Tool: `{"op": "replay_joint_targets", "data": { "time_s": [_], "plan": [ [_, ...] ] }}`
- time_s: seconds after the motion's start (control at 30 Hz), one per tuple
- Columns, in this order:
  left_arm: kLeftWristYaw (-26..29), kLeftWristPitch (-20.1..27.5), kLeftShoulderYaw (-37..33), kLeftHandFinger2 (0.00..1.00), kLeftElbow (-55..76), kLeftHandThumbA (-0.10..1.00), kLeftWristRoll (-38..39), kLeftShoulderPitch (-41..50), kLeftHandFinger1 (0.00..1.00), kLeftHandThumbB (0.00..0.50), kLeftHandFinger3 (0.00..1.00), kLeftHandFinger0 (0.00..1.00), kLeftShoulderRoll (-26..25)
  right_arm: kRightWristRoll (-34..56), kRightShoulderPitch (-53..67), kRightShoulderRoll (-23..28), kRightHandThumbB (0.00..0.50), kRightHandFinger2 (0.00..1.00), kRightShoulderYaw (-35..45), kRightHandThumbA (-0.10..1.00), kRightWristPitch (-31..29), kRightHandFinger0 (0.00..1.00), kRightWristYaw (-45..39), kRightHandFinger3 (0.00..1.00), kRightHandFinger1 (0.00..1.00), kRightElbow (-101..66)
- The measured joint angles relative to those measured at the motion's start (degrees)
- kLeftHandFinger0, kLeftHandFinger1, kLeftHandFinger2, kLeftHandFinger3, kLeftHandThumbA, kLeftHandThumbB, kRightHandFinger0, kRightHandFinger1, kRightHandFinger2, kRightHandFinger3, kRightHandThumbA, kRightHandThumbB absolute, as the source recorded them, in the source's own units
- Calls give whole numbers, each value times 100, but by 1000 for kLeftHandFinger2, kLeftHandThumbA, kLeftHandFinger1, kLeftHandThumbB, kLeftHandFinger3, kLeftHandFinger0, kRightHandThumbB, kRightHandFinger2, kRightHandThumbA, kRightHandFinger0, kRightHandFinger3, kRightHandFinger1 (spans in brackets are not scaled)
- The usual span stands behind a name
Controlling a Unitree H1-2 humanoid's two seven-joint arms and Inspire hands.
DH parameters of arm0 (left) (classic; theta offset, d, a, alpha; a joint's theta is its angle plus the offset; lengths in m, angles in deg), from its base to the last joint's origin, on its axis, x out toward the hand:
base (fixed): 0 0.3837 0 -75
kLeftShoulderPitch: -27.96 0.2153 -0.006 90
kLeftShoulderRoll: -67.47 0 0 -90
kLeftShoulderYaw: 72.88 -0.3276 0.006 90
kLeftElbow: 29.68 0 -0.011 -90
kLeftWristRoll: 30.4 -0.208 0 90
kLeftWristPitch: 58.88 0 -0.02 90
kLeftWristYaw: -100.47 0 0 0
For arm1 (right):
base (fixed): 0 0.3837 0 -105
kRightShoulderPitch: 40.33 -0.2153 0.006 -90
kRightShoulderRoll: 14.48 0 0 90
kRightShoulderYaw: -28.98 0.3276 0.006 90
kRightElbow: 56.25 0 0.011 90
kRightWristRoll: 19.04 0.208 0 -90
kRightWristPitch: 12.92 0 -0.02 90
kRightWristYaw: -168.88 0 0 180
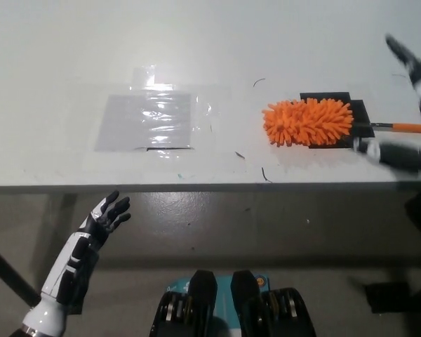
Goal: The robot uses it right hand to pick up an extended orange duster kept in the middle of the desk and presses its handle against the desk to collapse it
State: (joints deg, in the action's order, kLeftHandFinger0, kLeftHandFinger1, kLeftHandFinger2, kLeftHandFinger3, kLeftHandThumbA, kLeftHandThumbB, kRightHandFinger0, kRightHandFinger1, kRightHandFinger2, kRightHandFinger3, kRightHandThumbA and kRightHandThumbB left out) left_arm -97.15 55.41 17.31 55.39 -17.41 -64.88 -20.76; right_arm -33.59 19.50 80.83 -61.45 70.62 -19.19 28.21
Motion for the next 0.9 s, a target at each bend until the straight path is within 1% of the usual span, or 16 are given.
{"op": "replay_joint_targets", "data": {
  "time_s": [0.03,0.07,0.13,0.3,0.37,0.4,0.43,0.47,0.57,0.67,0.7,0.73,0.77,0.8,0.9],
  "plan": [
    [0,0,2,1000,-6,1000,0,3,1000,396,1000,1000,-7,-45,-257,95,290,1000,-84,999,131,1000,-84,1000,1000,121],
    [0,0,2,1000,-7,1000,0,1,1000,395,1000,1000,-8,-88,-419,170,280,1000,-161,969,234,1000,-145,1000,1000,212],
    [0,0,3,1000,-14,1000,0,1,1000,399,1000,1000,-8,-153,-848,271,300,1000,-339,985,480,1000,-320,1000,1000,477],
    [-3,2,3,1000,-23,1000,0,-11,1000,400,1000,1000,-17,-296,-1776,446,298,1000,-888,1000,1017,1000,-809,1000,1000,1279],
    [-6,4,14,1000,-34,1000,0,-4,1000,385,1000,1000,-32,-398,-2158,480,286,1000,-1173,991,1176,1000,-994,1000,1000,1666],
    [-7,4,18,1000,-59,1000,-1,-10,1000,385,1000,1000,-35,-472,-2352,480,296,1000,-1326,994,1222,1000,-1076,1000,1000,2021],
    [-8,5,20,1000,-72,1000,-1,-14,1000,384,1000,1000,-34,-535,-2533,479,299,1000,-1478,996,1249,1000,-1140,1000,1000,2346],
    [-10,6,23,1000,-79,1000,-2,-15,1000,376,1000,1000,-34,-604,-2708,479,326,1000,-1629,1000,1276,1000,-1205,1000,1000,2673],
    [-11,12,45,1000,-101,1000,-2,-24,1000,379,1000,1000,-35,-730,-3144,450,355,1000,-1954,1000,1297,1000,-1322,1000,1000,3568],
    [-12,17,52,1000,-112,1000,-3,-29,1000,380,1000,1000,-35,-835,-3513,366,358,1000,-2239,1000,1279,1000,-1427,1000,1000,4458],
    [-13,19,55,1000,-112,1000,-3,-32,1000,390,1000,1000,-35,-853,-3578,347,366,1000,-2295,1000,1274,1000,-1451,1000,1000,4666],
    [-14,26,59,1000,-113,1000,-4,-37,1000,391,1000,1000,-35,-875,-3647,325,371,1000,-2353,1000,1255,1000,-1479,1000,1000,4846],
    [-12,30,68,1000,-117,1000,-11,-37,1000,390,1000,1000,-37,-905,-3759,277,377,1000,-2441,1000,1198,1000,-1502,1000,1000,5133],
    [-11,32,71,1000,-119,1000,-17,-42,1000,376,1000,1000,-37,-939,-3851,238,382,1000,-2520,1000,1163,1000,-1517,1000,1000,5382],
    [-12,37,94,1000,-124,1000,-36,-71,1000,375,1000,1000,-37,-1068,-4138,86,386,1000,-2773,1000,1010,1000,-1537,1000,1000,6217]
  ]
}}
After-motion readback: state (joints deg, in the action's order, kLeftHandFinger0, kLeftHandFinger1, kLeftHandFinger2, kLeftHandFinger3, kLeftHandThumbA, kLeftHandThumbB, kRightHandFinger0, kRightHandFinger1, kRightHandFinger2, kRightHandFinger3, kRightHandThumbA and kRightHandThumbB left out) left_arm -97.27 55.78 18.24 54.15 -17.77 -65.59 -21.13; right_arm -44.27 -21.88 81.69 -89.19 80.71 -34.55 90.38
